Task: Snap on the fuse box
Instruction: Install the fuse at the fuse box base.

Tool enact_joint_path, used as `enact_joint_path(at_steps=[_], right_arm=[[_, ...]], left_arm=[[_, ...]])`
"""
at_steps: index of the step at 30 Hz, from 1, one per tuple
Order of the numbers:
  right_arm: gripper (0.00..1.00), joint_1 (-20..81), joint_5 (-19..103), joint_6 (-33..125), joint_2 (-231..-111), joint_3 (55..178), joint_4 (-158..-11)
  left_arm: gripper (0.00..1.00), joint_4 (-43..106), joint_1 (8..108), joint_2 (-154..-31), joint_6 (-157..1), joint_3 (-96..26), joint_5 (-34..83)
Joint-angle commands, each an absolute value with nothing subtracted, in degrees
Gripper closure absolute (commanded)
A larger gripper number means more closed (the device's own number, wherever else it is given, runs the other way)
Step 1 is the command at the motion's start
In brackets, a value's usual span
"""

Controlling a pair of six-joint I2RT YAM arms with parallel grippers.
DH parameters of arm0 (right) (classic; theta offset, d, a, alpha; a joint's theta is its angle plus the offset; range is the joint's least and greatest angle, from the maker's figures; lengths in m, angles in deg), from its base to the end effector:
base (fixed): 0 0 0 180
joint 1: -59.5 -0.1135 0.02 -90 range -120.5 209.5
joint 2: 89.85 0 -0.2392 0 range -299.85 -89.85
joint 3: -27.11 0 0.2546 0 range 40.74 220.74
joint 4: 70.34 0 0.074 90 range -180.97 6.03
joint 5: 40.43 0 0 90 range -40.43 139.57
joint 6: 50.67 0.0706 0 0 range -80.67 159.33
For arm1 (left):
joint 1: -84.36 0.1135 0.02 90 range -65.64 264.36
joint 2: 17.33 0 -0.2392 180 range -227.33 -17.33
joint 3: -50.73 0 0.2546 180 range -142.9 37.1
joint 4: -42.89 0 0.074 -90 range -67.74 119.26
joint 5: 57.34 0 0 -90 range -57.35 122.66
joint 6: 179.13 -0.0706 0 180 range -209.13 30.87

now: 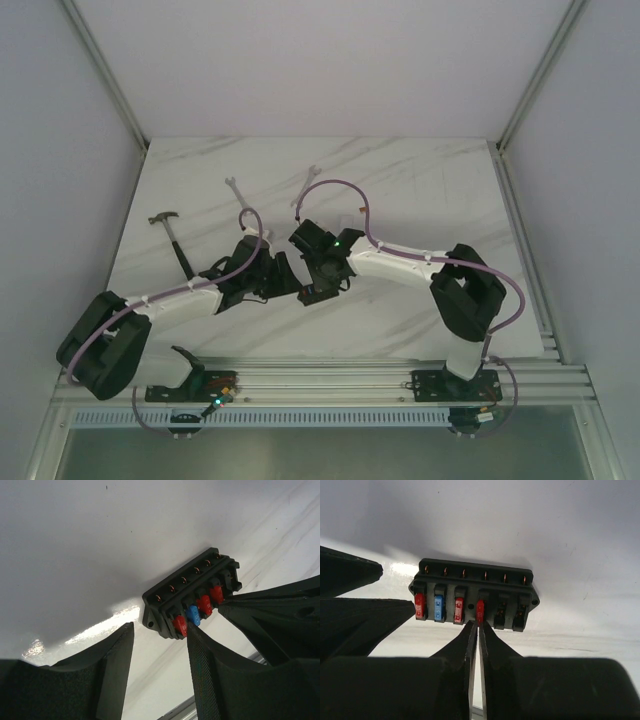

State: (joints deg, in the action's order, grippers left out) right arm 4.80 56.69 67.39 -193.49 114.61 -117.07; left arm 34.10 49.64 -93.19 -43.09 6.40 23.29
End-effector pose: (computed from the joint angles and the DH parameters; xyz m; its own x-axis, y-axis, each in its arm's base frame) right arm 0.2306 0.3105 0.1470 -0.8194 -0.3495 -0.4543 -0.4439 0.8884 0.1172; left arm 0.2303 -0.1735 0.1194 -0.8471 -0.2770 -0.4534 0.0781 0.7792 -0.6220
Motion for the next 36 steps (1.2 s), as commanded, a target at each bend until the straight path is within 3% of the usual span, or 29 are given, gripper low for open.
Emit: enact_joint_path(at_steps=[1, 9, 23, 30, 36], right_arm=[[0.89, 5.0, 56.4, 68.4, -195.1, 114.3, -117.8], [1.0, 5.0, 56.5, 68.3, -199.0, 115.1, -120.9], [1.0, 3.5, 56.9, 67.7, -210.0, 116.5, -124.4], [1.0, 2.0, 50.6, 64.8, -199.4, 117.8, -117.8], [0.84, 2.0, 49.4, 63.4, -190.7, 116.5, -112.6]], left_arm=[[0.45, 33.5, 49.7, -94.9, -44.0, 5.2, 21.2], [0.48, 35.1, 49.6, -97.4, -43.9, 5.2, 20.4], [0.54, 36.0, 50.0, -100.1, -43.5, 6.9, 23.8], [0.55, 34.9, 52.6, -98.8, -44.5, 8.3, 24.5], [0.51, 31.5, 53.8, -93.2, -45.5, 7.9, 26.5]])
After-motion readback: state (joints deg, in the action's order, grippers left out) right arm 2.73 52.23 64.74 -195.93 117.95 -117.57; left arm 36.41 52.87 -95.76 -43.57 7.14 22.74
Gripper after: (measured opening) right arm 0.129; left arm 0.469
